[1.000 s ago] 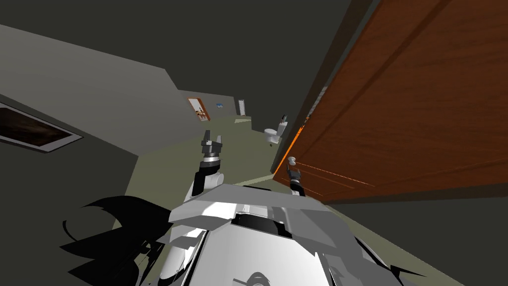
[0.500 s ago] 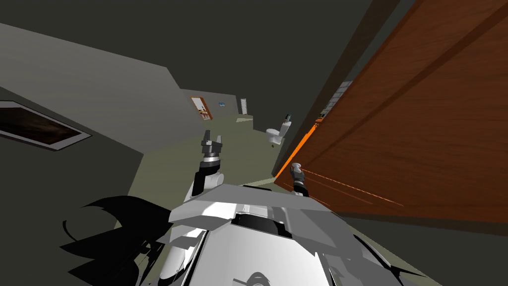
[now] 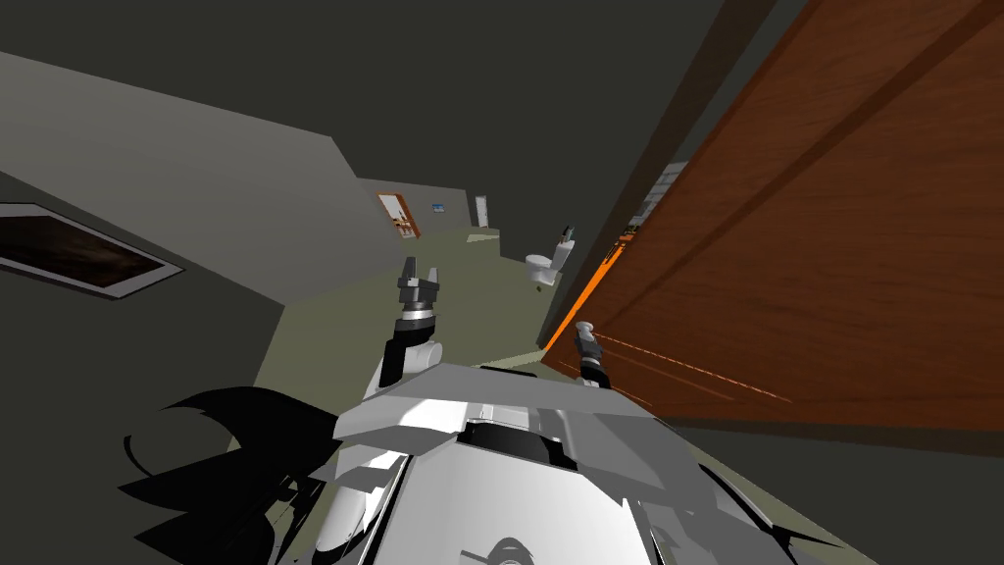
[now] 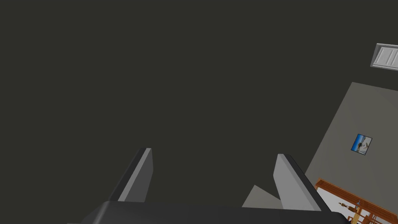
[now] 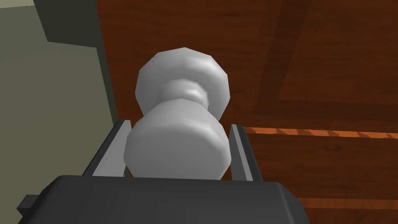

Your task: Pull the door open

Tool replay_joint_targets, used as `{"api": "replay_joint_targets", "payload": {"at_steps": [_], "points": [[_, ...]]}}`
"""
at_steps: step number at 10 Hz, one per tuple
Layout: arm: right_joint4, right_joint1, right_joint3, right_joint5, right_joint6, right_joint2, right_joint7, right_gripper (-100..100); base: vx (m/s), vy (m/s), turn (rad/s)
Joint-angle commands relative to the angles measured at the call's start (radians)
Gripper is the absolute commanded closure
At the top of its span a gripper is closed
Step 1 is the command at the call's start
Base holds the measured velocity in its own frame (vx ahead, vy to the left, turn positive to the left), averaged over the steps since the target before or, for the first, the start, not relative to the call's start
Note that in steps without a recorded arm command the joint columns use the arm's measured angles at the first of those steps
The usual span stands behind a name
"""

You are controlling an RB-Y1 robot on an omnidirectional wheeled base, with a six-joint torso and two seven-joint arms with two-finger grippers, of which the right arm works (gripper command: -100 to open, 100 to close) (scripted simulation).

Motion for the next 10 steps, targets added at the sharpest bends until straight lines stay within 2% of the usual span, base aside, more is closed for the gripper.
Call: {"api": "replay_joint_targets", "payload": {"at_steps": [1,2,10], "points": [[-0.002,-0.001,0.001,0.000,-0.002,0.002,-0.001,100,0.000,0.000,0.000],[-0.005,0.009,0.018,0.006,-0.007,-0.014,-0.022,100,-0.117,-0.014,0.125],[-0.034,0.054,0.116,0.041,-0.044,-0.090,-0.136,100,-0.219,-0.028,0.114]]}}
